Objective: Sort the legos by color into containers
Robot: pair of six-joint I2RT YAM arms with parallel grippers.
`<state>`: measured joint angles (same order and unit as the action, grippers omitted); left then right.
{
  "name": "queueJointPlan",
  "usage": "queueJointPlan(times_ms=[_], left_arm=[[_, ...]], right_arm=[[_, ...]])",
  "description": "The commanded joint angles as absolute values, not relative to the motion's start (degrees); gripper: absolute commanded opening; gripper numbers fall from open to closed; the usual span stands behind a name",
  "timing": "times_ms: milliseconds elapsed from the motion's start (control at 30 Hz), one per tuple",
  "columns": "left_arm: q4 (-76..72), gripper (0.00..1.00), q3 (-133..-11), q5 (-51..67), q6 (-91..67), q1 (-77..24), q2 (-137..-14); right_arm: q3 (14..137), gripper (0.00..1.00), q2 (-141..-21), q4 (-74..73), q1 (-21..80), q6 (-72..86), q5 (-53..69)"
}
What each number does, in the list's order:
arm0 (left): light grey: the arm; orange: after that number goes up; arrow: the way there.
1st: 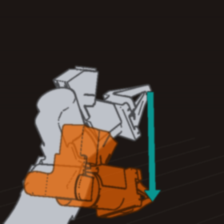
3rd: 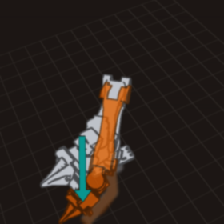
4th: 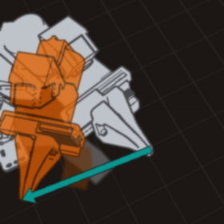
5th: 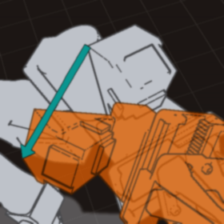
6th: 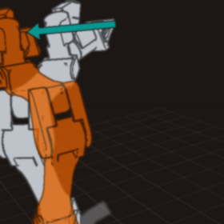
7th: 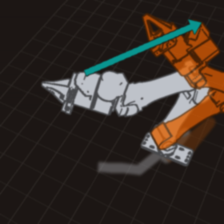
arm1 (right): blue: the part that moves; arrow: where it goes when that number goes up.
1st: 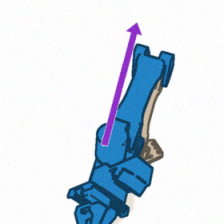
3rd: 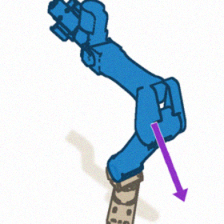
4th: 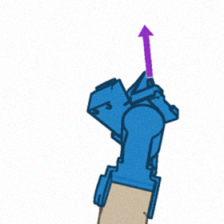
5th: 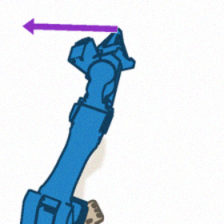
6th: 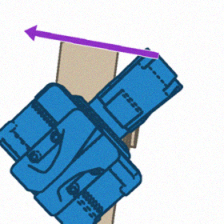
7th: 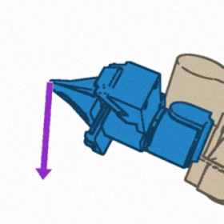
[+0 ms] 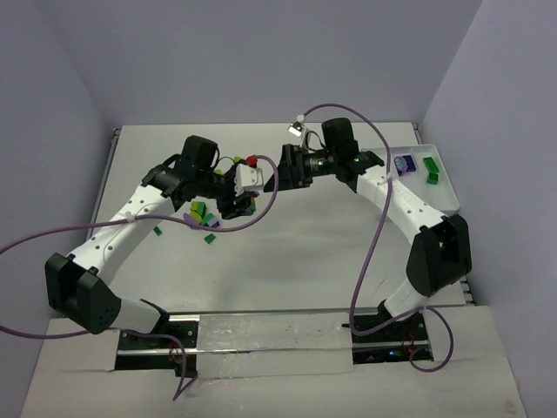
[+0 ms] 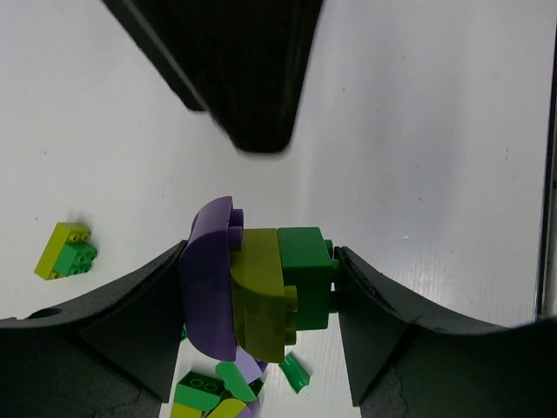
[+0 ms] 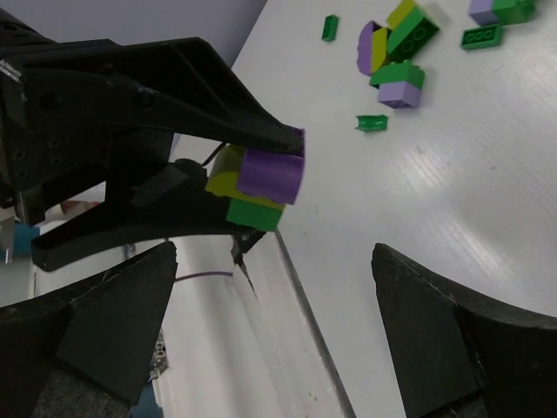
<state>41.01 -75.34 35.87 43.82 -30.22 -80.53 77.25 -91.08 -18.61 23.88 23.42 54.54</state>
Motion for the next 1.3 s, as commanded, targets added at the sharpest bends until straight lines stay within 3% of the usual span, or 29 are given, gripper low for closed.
queueJointPlan(times_ms=[0, 233, 633, 833, 1100, 1267], left_arm=[[38.47, 0.33, -78.45, 32.70, 41.44, -32.35, -80.86], [37.44, 0.32, -79.50, 31.77, 38.84, -33.80, -81.26], [37.44, 0.32, -80.85, 32.12, 37.60, -35.41, -81.97], [36.89, 0.33, -81.12, 31.04, 37.21, -36.00, -82.44], [34.38, 0.33, -81.12, 27.76, 36.22, -36.30, -83.14], [33.66, 0.34, -81.47, 27.36, 35.68, -36.30, -83.30]], right_arm=[[80.00, 1.00, -92.57, -16.85, 26.22, 24.62, 54.49], [81.74, 0.98, -95.15, -16.17, 27.73, 26.85, 52.02], [84.01, 0.80, -98.60, -13.89, 28.04, 29.69, 53.94], [83.30, 0.64, -98.84, -12.69, 28.52, 31.10, 55.21], [81.40, 0.53, -98.90, -12.72, 29.67, 31.15, 56.28], [81.65, 0.31, -99.05, -12.83, 29.79, 30.76, 56.78]])
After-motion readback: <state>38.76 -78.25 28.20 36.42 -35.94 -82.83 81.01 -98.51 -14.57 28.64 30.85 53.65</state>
